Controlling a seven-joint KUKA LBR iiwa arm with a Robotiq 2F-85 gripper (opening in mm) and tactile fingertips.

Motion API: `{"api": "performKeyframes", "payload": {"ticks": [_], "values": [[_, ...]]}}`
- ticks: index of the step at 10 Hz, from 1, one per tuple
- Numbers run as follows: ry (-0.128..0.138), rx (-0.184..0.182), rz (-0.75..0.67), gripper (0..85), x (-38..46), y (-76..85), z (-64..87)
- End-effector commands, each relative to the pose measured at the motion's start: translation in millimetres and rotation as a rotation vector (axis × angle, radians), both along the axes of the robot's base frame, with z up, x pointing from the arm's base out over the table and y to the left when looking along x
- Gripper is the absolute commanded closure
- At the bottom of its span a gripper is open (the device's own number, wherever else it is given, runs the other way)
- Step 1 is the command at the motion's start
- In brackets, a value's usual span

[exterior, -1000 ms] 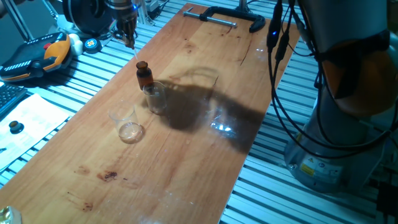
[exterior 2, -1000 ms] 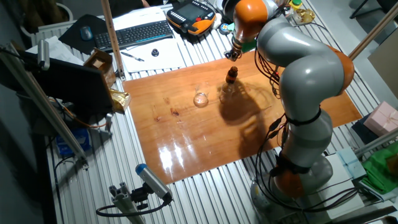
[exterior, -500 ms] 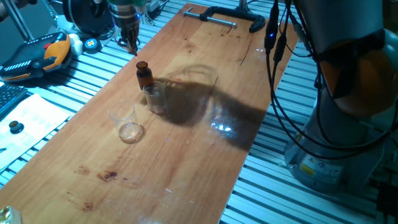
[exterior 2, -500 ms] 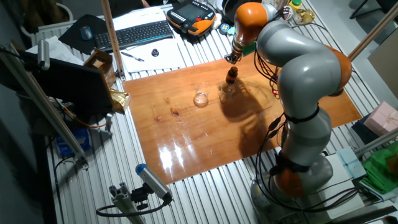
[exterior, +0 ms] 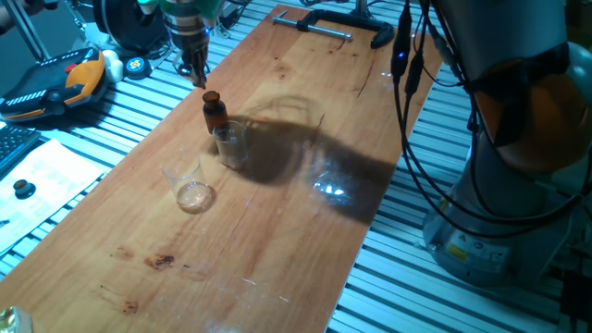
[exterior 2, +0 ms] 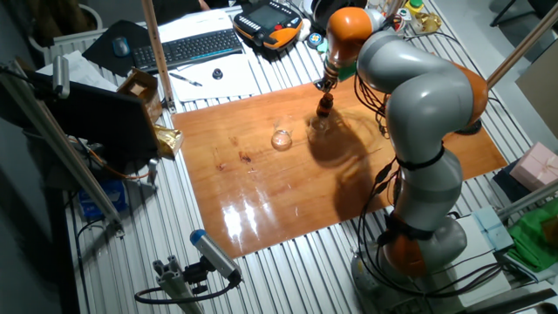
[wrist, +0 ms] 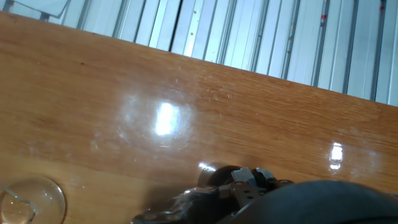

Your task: Transfer liquid using a dropper

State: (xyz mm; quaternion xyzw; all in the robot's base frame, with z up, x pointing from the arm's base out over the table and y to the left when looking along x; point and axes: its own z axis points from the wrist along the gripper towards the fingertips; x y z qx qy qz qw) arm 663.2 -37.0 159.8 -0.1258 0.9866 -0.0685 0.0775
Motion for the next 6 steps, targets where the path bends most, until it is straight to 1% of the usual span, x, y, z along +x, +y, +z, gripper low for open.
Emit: {"api": "performKeyframes", "payload": {"ticks": [1,4,6], "values": [[0.003,-0.007,0.002,82.0,0.0,0.1,-0.6],[0.010,-0.022,0.002,70.7,-0.3,0.5,-3.3],[0.010,-0.024,0.002,69.7,-0.3,1.5,-6.7]]}}
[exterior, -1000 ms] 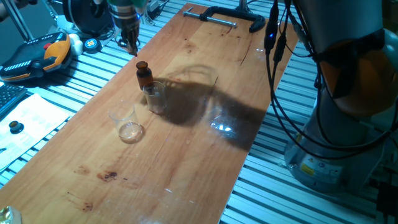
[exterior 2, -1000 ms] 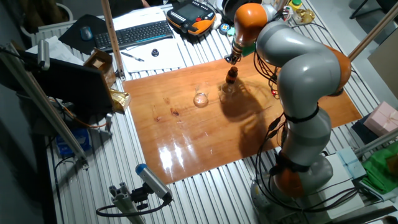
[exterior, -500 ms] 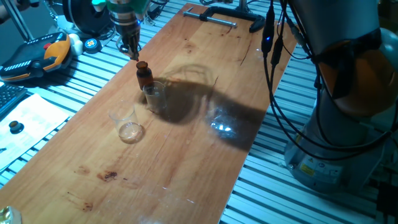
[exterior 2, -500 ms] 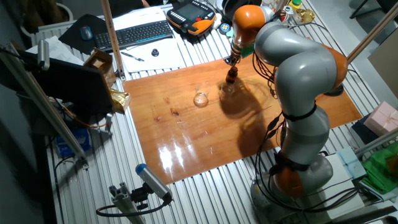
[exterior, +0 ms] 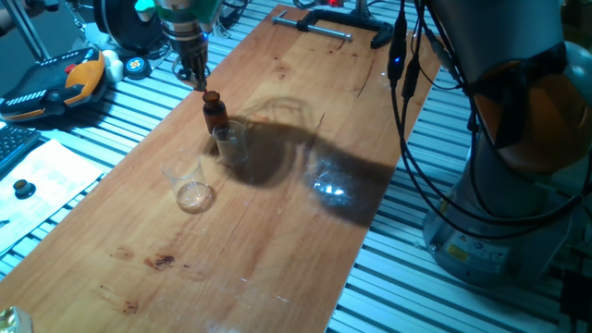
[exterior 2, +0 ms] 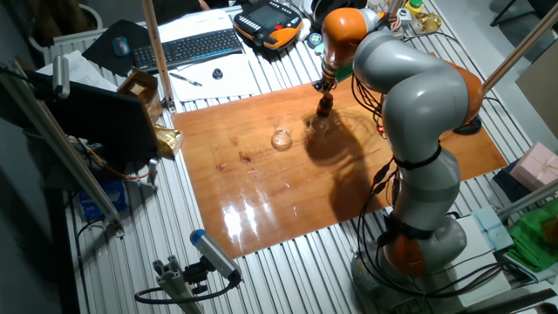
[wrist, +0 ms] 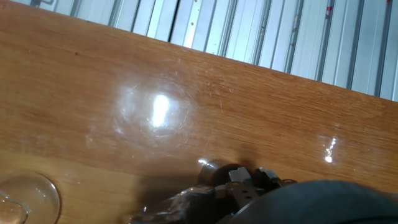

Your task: Transfer liquid using a dropper

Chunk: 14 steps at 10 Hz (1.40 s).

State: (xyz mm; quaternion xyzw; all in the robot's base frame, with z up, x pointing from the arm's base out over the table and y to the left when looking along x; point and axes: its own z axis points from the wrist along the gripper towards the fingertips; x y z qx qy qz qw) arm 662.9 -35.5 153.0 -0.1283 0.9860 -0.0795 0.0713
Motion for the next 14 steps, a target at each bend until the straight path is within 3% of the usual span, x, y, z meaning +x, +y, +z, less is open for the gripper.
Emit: {"api": "performKeyframes", "payload": {"ticks": [1,6,14], "values": [[0.000,0.000,0.000,68.3,0.0,0.2,-0.3],[0.008,-0.013,0.002,56.3,-0.1,0.9,-1.6],[0.005,0.000,0.002,54.0,-4.3,0.9,-18.6]]}}
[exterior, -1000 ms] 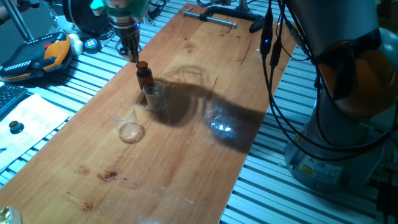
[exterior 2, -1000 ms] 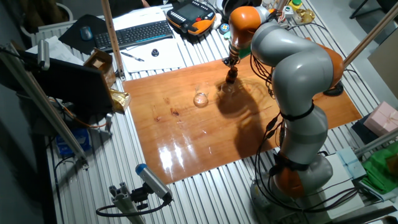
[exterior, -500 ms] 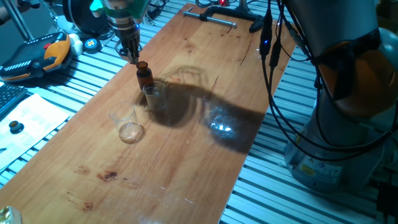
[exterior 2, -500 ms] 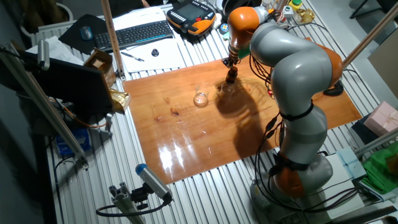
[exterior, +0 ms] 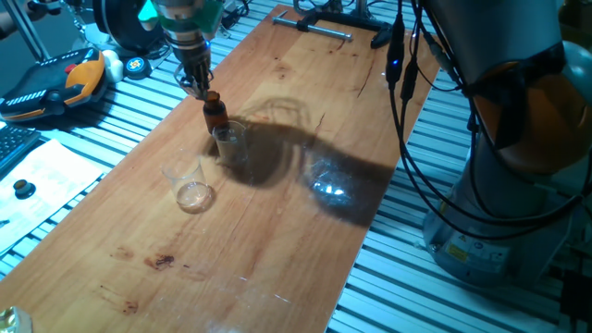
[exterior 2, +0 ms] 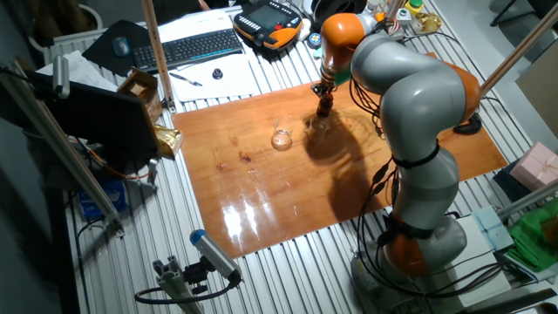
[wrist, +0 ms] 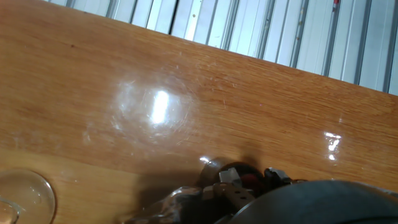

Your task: Transfer liquid using a dropper

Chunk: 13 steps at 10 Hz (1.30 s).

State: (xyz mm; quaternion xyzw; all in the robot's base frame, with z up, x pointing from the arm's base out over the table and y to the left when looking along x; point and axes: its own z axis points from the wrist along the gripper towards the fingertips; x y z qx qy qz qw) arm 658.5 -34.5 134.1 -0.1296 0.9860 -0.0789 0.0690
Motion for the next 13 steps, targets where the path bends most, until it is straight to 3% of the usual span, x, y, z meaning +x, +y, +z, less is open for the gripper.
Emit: {"api": "performKeyframes", "payload": {"ticks": [1,6,13], "values": [[0.000,0.001,0.000,54.0,-0.3,0.2,-1.0],[0.007,0.008,0.004,56.3,-1.4,0.5,-5.0],[0.044,0.005,0.028,65.0,-0.8,1.4,-3.0]]}}
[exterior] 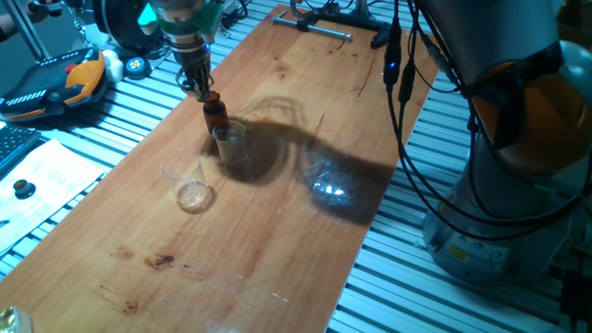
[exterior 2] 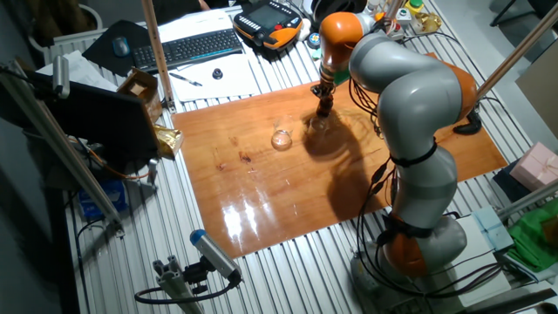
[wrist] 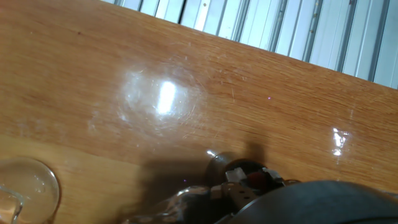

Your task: Transfer liquid using a dropper

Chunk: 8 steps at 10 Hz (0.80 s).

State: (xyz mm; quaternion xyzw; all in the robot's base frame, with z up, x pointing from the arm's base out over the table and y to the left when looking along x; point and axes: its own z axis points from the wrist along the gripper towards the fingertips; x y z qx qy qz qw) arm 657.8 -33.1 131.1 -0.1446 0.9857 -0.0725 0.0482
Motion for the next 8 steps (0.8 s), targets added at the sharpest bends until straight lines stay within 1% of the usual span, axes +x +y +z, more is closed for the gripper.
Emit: {"api": "performKeyframes", "payload": {"ticks": [1,4,5,6,8], "values": [[0.002,0.002,0.000,65.0,0.0,-0.1,0.6],[0.004,0.004,0.001,66.0,0.0,-0.2,0.8],[0.007,0.004,0.002,66.3,0.1,-0.1,1.6],[0.013,0.013,0.002,67.0,0.0,-0.3,3.3],[0.018,0.013,0.001,67.7,-0.4,-0.6,6.5]]}}
